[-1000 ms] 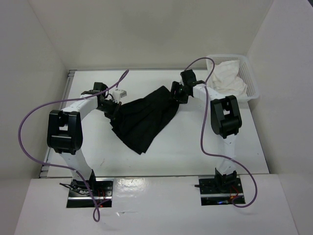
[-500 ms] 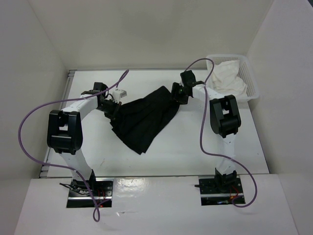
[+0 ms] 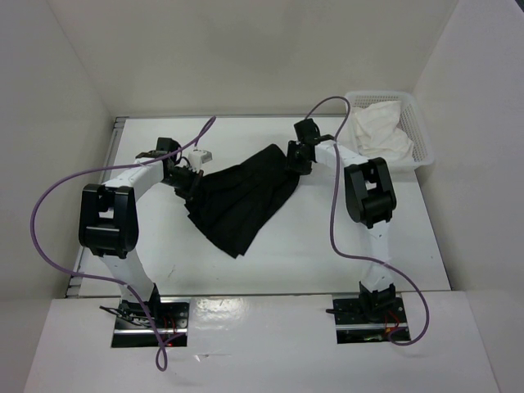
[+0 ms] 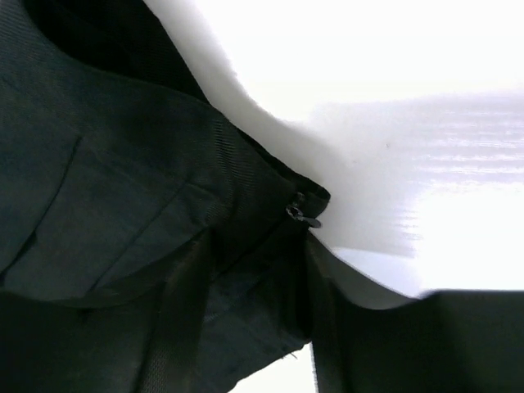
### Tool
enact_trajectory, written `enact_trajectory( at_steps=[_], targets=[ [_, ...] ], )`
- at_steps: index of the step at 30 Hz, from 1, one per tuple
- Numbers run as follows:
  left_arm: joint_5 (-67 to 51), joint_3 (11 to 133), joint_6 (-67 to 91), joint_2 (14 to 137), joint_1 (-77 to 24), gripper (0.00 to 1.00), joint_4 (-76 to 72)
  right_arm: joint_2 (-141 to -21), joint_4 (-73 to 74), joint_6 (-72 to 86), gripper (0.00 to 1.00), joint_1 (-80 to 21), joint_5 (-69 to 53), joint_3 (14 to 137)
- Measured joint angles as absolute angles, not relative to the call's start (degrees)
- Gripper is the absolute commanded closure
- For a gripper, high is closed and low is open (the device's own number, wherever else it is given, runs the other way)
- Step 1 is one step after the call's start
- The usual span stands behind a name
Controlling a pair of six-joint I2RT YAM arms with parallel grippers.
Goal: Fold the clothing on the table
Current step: Fold the skirt
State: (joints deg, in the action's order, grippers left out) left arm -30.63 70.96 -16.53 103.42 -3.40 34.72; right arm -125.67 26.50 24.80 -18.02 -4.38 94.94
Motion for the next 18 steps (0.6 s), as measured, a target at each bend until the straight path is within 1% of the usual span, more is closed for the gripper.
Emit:
enact_trajectory(
  at_steps=[1,4,5,6,7,18],
  targets=[
    [-30.65,70.96,-16.53,103.42,-3.40,1.00,34.72,-126.13,26.96,24.45,0.59,-18.46,-3.46,95.64],
    [-30.74,70.96,-16.53,103.42,-3.40,1.00,34.72,-127.46,28.42,23.59,0.74,-19.66,-0.89,97.69],
    [-30.79,70.96,-16.53,103.42,-3.40,1.00,34.72,-127.81,28.69,23.27,0.86,-19.99,-0.47,98.17],
    [-30.79,70.96,-16.53,103.42,-3.40,1.00,34.72,-127.92,28.95,23.09,0.91,-20.23,-0.36,98.61],
    [-30.81,70.96,-16.53,103.42,-3.40,1.00,34.72,-128.05,29.34,22.94,1.00,-20.51,0.23,99.04],
    [-30.76,70.96,-16.53,104.25,-3.40,1.00,34.72,-128.64,31.14,17.58,1.00,-21.32,1.08,100.84]
  ],
)
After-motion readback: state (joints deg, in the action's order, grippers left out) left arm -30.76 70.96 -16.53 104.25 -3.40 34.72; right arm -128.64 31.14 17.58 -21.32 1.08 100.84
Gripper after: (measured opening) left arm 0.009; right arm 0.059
